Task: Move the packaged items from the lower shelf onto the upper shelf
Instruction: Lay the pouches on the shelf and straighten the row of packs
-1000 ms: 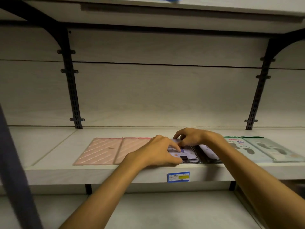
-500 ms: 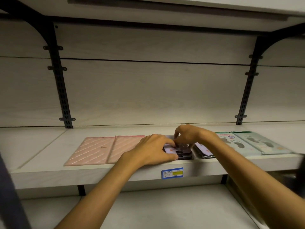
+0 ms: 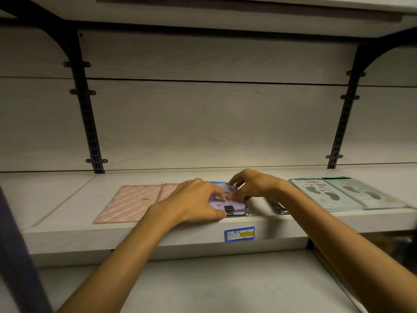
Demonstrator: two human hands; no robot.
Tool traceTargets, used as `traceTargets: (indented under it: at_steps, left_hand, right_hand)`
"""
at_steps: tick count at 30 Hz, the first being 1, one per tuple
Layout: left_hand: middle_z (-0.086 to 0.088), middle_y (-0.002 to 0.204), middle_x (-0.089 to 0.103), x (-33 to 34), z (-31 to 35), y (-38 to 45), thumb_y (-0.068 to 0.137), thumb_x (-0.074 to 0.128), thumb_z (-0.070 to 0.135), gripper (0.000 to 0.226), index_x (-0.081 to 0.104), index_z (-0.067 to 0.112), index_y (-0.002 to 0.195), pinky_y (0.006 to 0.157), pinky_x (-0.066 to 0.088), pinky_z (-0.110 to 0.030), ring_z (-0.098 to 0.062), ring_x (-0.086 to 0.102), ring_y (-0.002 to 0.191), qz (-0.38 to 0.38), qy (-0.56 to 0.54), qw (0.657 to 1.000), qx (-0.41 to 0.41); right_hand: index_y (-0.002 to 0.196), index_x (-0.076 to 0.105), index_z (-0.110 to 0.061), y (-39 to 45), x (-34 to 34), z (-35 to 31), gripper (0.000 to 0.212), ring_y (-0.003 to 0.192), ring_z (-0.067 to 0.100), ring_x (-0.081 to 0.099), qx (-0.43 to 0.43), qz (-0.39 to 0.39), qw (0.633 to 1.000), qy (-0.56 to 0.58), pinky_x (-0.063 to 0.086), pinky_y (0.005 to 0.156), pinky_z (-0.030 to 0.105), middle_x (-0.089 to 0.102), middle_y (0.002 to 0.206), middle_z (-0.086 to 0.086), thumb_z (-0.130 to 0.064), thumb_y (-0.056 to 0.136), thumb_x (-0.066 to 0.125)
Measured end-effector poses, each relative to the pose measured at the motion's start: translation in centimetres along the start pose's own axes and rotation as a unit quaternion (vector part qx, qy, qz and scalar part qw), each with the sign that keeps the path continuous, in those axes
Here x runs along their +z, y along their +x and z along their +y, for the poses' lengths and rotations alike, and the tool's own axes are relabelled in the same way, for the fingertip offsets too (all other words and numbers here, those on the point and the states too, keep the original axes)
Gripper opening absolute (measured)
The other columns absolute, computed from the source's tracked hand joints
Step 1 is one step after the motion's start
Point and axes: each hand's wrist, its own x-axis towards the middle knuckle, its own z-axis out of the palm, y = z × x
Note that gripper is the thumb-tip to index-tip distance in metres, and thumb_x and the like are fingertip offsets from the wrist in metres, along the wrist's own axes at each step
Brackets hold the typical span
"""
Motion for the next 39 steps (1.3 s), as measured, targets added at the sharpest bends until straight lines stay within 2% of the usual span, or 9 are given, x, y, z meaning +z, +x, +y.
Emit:
traceTargets:
  at_steps: [7, 12, 16, 19, 22, 25, 32, 36, 39]
  left_hand:
    - [0.014, 0.091, 0.057, 0.1, -0.7, -0.2, 0.076, 0.065, 0.053, 0.039, 0.066, 0.042, 0.114, 0.059, 0.034, -0.018, -0.009, 0.053, 0.084, -0.009, -0.024, 1.0, -0.008]
    - [0.018, 0.108, 0.059, 0.4, -1.3, -0.2, 0.076, 0.067, 0.062, 0.043, 0.063, 0.043, 0.114, 0.065, 0.038, -0.016, -0.005, 0.053, 0.094, -0.006, -0.048, 0.999, -0.003]
    - [0.02, 0.128, 0.061, 1.1, -1.8, -0.5, 0.077, 0.063, 0.066, 0.055, 0.059, 0.047, 0.129, 0.085, 0.052, -0.025, -0.003, 0.055, 0.105, 0.005, -0.065, 0.998, 0.013]
    - [0.016, 0.124, 0.067, 1.3, -1.9, -0.9, 0.08, 0.062, 0.065, 0.05, 0.064, 0.047, 0.126, 0.084, 0.054, -0.027, -0.004, 0.058, 0.1, 0.016, -0.063, 0.998, 0.022]
    - [0.014, 0.12, 0.069, 1.6, -1.9, -1.2, 0.078, 0.064, 0.064, 0.048, 0.066, 0.047, 0.123, 0.084, 0.054, -0.027, -0.004, 0.06, 0.098, 0.034, -0.073, 0.997, 0.014]
    - [0.014, 0.115, 0.07, 2.3, -2.0, -1.2, 0.074, 0.068, 0.063, 0.045, 0.07, 0.047, 0.117, 0.085, 0.055, -0.03, -0.004, 0.061, 0.097, 0.055, -0.11, 0.992, -0.001]
    - [0.024, 0.122, 0.065, 2.8, -2.2, -1.3, 0.074, 0.066, 0.067, 0.046, 0.068, 0.046, 0.116, 0.095, 0.05, -0.03, 0.0, 0.055, 0.11, 0.073, -0.118, 0.99, 0.009]
    - [0.024, 0.133, 0.057, 2.6, -2.0, -1.2, 0.082, 0.064, 0.066, 0.05, 0.063, 0.042, 0.126, 0.101, 0.039, -0.026, 0.001, 0.044, 0.122, 0.079, -0.119, 0.989, 0.035]
    - [0.021, 0.131, 0.059, 2.1, -0.8, -0.6, 0.084, 0.063, 0.062, 0.046, 0.066, 0.038, 0.123, 0.099, 0.037, -0.027, -0.002, 0.046, 0.122, 0.096, -0.108, 0.988, 0.051]
  right_hand:
    - [0.14, 0.05, -0.006, 0.1, 0.4, 0.4, 0.063, 0.11, 0.026, 0.062, 0.004, -0.004, 1.0, 0.013, 0.055, 0.094, 0.034, 0.054, 0.138, 0.013, -0.022, 0.085, 0.075]
    - [0.138, 0.051, -0.014, 0.7, 0.6, 0.2, 0.056, 0.106, 0.021, 0.059, 0.006, 0.043, 0.998, 0.054, 0.055, 0.074, 0.024, 0.052, 0.136, 0.008, -0.034, 0.089, 0.069]
    - [0.136, 0.055, -0.011, 1.5, 1.7, -0.4, 0.045, 0.115, 0.024, 0.059, -0.033, 0.074, 0.997, 0.019, 0.051, 0.09, 0.031, 0.058, 0.134, 0.009, -0.036, 0.099, 0.053]
    - [0.126, 0.064, -0.011, 2.0, 2.1, -0.4, 0.038, 0.103, 0.023, 0.065, -0.034, 0.055, 0.998, -0.003, 0.056, 0.091, 0.035, 0.067, 0.121, 0.01, -0.035, 0.097, 0.056]
    - [0.122, 0.066, -0.013, 2.1, 2.2, 0.0, 0.035, 0.096, 0.018, 0.065, -0.036, 0.062, 0.997, 0.004, 0.055, 0.078, 0.024, 0.069, 0.116, 0.008, -0.035, 0.096, 0.059]
    - [0.124, 0.065, -0.012, 2.0, 2.4, 0.0, 0.037, 0.097, 0.018, 0.064, -0.037, 0.069, 0.997, 0.002, 0.053, 0.078, 0.023, 0.068, 0.118, 0.008, -0.035, 0.096, 0.059]
    - [0.126, 0.063, -0.009, 0.3, 1.7, 0.3, 0.035, 0.108, 0.02, 0.06, -0.052, 0.154, 0.986, -0.032, 0.048, 0.089, 0.028, 0.065, 0.127, 0.007, -0.029, 0.098, 0.056]
    - [0.118, 0.07, -0.011, -2.1, -1.1, 2.3, 0.03, 0.106, 0.021, 0.065, -0.022, 0.216, 0.974, -0.072, 0.052, 0.093, 0.033, 0.071, 0.116, 0.008, -0.009, 0.091, 0.057]
    - [0.108, 0.073, -0.014, -3.5, -3.5, 4.4, 0.025, 0.097, 0.023, 0.067, 0.031, 0.215, 0.968, -0.122, 0.055, 0.089, 0.039, 0.074, 0.107, 0.008, -0.009, 0.085, 0.065]
